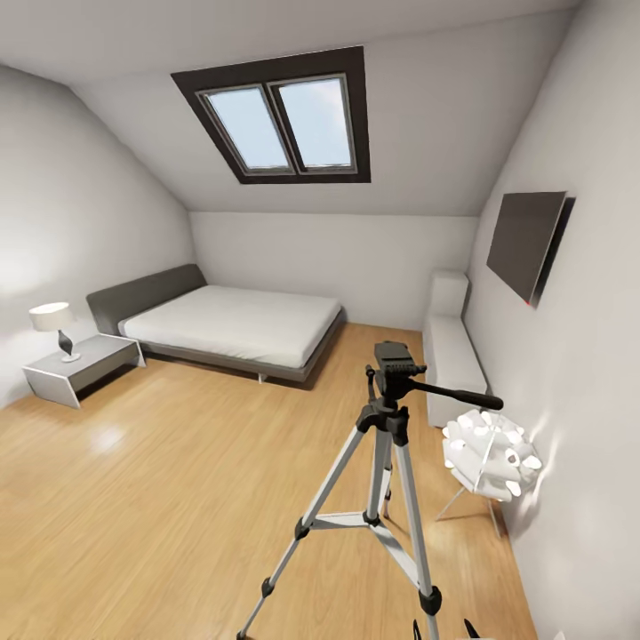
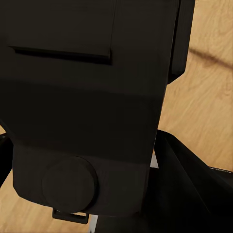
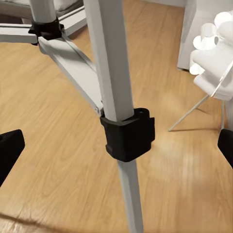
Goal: Attach the digital camera to the camera tripod in the bedroom.
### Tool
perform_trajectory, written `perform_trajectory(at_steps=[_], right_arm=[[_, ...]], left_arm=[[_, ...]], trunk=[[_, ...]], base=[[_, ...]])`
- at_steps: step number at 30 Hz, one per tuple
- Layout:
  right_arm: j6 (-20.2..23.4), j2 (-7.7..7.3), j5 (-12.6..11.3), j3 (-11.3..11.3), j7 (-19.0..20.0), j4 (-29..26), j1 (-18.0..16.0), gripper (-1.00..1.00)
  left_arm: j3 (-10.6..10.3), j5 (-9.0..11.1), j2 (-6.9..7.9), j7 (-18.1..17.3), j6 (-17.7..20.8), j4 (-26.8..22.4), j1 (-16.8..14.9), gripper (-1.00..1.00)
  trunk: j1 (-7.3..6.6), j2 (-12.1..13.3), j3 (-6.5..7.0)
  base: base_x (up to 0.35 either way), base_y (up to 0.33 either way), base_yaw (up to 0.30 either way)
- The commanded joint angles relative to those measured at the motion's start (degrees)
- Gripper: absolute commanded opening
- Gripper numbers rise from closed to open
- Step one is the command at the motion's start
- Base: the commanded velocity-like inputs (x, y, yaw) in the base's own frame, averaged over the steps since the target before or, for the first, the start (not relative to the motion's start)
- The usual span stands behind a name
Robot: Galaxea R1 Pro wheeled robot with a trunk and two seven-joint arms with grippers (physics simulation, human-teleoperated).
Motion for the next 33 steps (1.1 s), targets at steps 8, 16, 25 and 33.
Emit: perform_trajectory(at_steps=[8,16,25,33], right_arm=[[-0.08,-0.15,0.39,0.31,-0.6,0.05,-0.06,1.0],[-0.08,-0.1,0.34,0.24,-0.6,0.03,-0.06,1.0],[-1.3,-0.02,0.49,0.33,-0.47,-1.01,-0.06,1.0],[-0.52,1.07,1.51,2.11,-0.56,-9.88,-0.06,1.0]], left_arm=[[-0.51,0.17,-0.03,0.06,-0.28,0.18,-0.09,-1.0],[-0.51,0.17,-0.03,0.06,-0.28,0.18,-0.09,-1.0],[-0.51,0.17,-0.03,0.06,-0.28,0.18,-0.09,-1.0],[-0.5,0.17,-0.03,0.06,-0.28,0.18,-0.09,-1.0]], trunk=[[0.04,-0.13,-0.13],[0.04,-0.13,-0.13],[0.04,-0.13,-0.13],[0.04,-0.13,-0.13]], base=[[0.0,0.0,0.003],[0.0,0.0,0.0],[0.0,0.0,0.0],[0.0,0.0,0.0]])
